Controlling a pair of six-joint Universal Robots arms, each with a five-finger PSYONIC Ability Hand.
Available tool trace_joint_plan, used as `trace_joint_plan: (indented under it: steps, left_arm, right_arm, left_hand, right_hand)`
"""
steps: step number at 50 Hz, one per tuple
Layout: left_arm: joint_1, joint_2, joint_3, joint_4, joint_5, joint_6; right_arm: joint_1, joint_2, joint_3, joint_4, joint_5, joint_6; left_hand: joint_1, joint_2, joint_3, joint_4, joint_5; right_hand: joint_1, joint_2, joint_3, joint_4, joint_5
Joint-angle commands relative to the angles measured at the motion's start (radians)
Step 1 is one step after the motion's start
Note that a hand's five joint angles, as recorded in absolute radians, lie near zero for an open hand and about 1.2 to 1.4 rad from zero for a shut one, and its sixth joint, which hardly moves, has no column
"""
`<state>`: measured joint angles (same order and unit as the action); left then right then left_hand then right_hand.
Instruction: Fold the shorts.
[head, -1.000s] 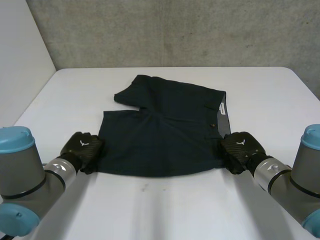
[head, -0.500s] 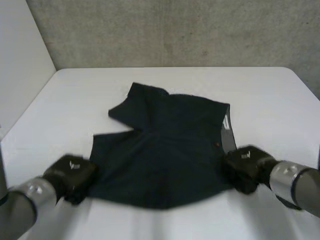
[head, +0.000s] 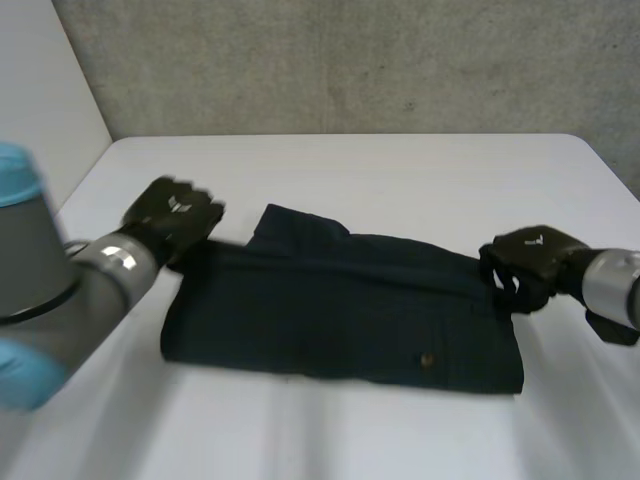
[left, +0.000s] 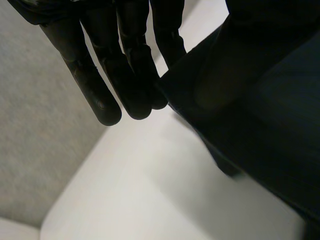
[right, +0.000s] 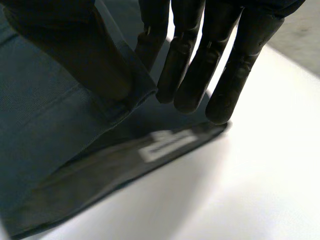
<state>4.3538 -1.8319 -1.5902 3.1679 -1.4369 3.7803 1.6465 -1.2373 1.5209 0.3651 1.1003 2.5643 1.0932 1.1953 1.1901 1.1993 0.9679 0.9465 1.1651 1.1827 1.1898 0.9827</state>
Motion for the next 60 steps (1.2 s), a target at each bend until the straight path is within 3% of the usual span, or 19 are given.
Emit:
trace_joint_plan:
  steps: [1,5,13,15,16,17,18,19,26,29,35,41,48,52,53,60]
  left_arm:
    - [-0.097,-0.433,0.456,0.066,-0.158,-0.024]
    - [-0.12,-0.646,0.71,0.076,-0.191,-0.019]
    - [-0.137,-0.811,0.904,0.104,-0.185,0.012]
    - [-0.141,-0.817,0.905,0.141,-0.183,0.013]
    - [-0.149,-0.817,0.9,0.188,-0.183,0.015]
    - [-0.154,-0.817,0.897,0.208,-0.183,0.015]
    - [-0.16,-0.817,0.894,0.224,-0.186,0.013]
    - [-0.164,-0.817,0.889,0.237,-0.189,0.012]
    - [-0.174,-0.658,0.673,0.242,-0.188,-0.008]
    - [-0.161,-0.535,0.508,0.241,-0.18,-0.057]
    - [-0.146,-0.32,0.215,0.239,-0.125,-0.229]
    - [-0.106,-0.202,0.014,0.242,-0.062,-0.316]
    - [-0.097,-0.187,-0.059,0.25,-0.059,-0.318]
    - [-0.085,-0.187,-0.066,0.25,-0.059,-0.318]
    - [-0.085,-0.187,-0.068,0.25,-0.059,-0.318]
    - [-0.085,-0.172,-0.066,0.248,-0.063,-0.318]
  right_arm:
    - [0.114,0.157,-0.125,-0.219,0.216,0.042]
    - [0.127,0.24,-0.166,-0.356,0.288,0.046]
    - [0.161,0.346,-0.2,-0.54,0.306,0.036]
    - [0.162,0.358,-0.203,-0.571,0.323,0.037]
    - [0.165,0.36,-0.199,-0.592,0.346,0.04]
    - [0.167,0.357,-0.194,-0.6,0.357,0.042]
    - [0.171,0.354,-0.189,-0.603,0.371,0.045]
    - [0.176,0.349,-0.183,-0.604,0.386,0.046]
    - [0.174,0.17,-0.065,-0.575,0.423,0.111]
    - [0.171,0.086,0.027,-0.523,0.394,0.132]
    - [0.162,-0.039,0.214,-0.391,0.248,0.155]
    - [0.086,-0.071,0.379,-0.451,0.162,0.188]
    - [0.073,-0.019,0.42,-0.58,0.161,0.174]
    - [0.073,0.048,0.404,-0.63,0.164,0.16]
    - [0.072,0.05,0.403,-0.64,0.162,0.149]
    - [0.052,0.039,0.404,-0.631,0.162,0.109]
  left_hand:
    - [0.303,0.201,0.206,0.197,0.254]
    - [0.303,0.201,0.206,0.197,0.254]
    - [0.303,0.201,0.206,0.197,0.254]
    - [-0.064,-0.166,-0.161,-0.17,-0.113]
    - [-0.616,-0.718,-0.713,-0.722,-0.665]
    - [-0.851,-0.953,-0.948,-0.957,-0.9]
    - [-0.919,-1.021,-1.016,-1.025,-0.968]
    - [-0.919,-1.021,-1.016,-1.025,-0.968]
    - [-0.915,-1.017,-1.012,-1.021,-0.964]
    - [-0.912,-1.014,-1.009,-1.018,-0.961]
    - [-0.897,-0.999,-0.994,-1.003,-0.947]
    - [-0.894,-0.996,-0.991,-1.0,-0.944]
    - [-0.894,-0.996,-0.991,-1.0,-0.944]
    - [-0.894,-0.996,-0.991,-1.0,-0.944]
    - [-0.897,-0.999,-0.994,-1.003,-0.946]
    - [-0.897,-0.999,-0.994,-1.003,-0.947]
  right_hand:
    - [0.45,0.231,0.214,0.207,0.239]
    - [0.45,0.231,0.214,0.207,0.239]
    - [0.45,0.231,0.214,0.207,0.239]
    - [0.45,0.231,0.214,0.207,0.239]
    - [-0.093,-0.311,-0.329,-0.336,-0.303]
    - [-0.444,-0.663,-0.68,-0.687,-0.655]
    - [-0.744,-0.963,-0.98,-0.987,-0.955]
    - [-0.772,-0.991,-1.008,-1.015,-0.983]
    - [-0.772,-0.991,-1.008,-1.015,-0.983]
    - [-0.772,-0.991,-1.008,-1.015,-0.983]
    - [-0.772,-0.991,-1.008,-1.015,-0.983]
    - [-0.528,-0.746,-0.764,-0.771,-0.738]
    - [-0.266,-0.485,-0.502,-0.509,-0.477]
    - [0.215,-0.004,-0.021,-0.028,0.004]
    - [0.447,0.229,0.211,0.204,0.237]
    - [0.45,0.231,0.214,0.207,0.239]
